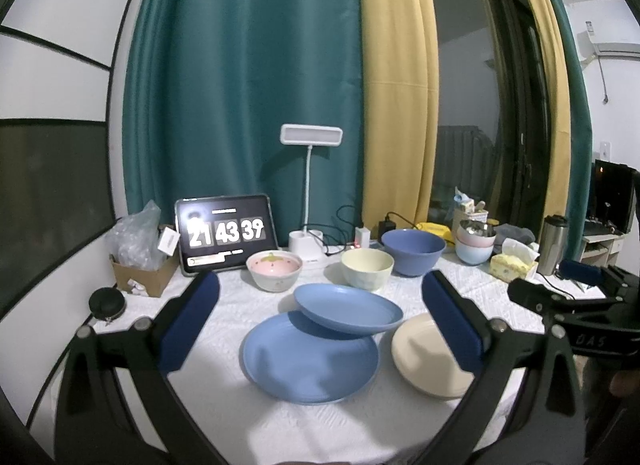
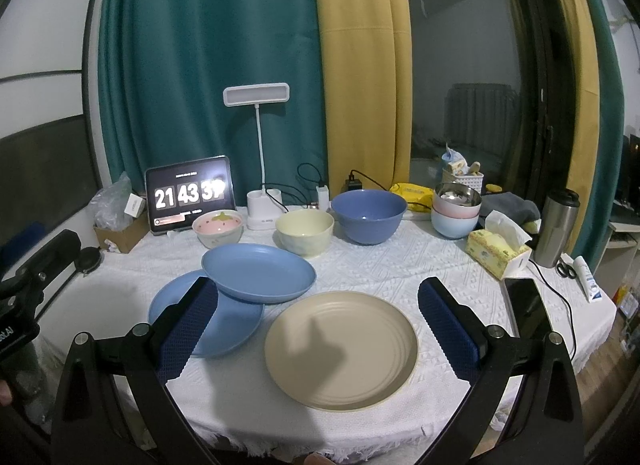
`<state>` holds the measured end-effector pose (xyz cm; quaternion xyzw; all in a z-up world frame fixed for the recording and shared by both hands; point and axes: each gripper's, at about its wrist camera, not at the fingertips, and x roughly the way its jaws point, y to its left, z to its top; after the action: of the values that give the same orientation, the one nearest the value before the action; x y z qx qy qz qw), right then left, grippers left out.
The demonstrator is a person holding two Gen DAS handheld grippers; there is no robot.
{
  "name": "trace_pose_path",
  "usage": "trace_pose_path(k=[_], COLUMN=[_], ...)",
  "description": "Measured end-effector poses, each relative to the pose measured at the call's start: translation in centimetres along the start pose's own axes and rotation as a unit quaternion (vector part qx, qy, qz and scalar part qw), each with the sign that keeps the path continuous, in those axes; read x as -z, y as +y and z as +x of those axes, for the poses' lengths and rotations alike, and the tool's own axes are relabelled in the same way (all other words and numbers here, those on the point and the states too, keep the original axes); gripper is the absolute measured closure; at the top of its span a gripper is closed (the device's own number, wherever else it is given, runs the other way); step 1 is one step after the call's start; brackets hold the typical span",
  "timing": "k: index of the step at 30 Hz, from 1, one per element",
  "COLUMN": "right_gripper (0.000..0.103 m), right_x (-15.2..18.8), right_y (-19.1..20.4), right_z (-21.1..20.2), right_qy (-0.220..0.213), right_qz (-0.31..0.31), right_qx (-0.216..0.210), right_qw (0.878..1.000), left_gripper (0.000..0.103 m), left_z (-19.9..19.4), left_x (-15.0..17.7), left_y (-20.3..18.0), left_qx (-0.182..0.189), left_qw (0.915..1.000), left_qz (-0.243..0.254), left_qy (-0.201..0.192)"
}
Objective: Organize plates and bowls
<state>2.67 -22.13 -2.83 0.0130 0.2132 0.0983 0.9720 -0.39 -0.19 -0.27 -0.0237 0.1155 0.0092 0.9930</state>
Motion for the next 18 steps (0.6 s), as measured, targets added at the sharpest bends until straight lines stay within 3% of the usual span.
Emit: trace_pose_path(k=[18], right_gripper=[0.0], right_x=[0.39], right_y=[-0.13], right_z=[0.12], right_qy=[0.005], right_qz=[0.0], right_qx=[-0.001], right_qw=[1.0], left_gripper=[0.001], left_z=[0.56], left_x=[0.25], left_y=[-0.56], left_qx=[0.006], left_qw=[0.9999], left_qz=[0.006], left_qy=[0.009])
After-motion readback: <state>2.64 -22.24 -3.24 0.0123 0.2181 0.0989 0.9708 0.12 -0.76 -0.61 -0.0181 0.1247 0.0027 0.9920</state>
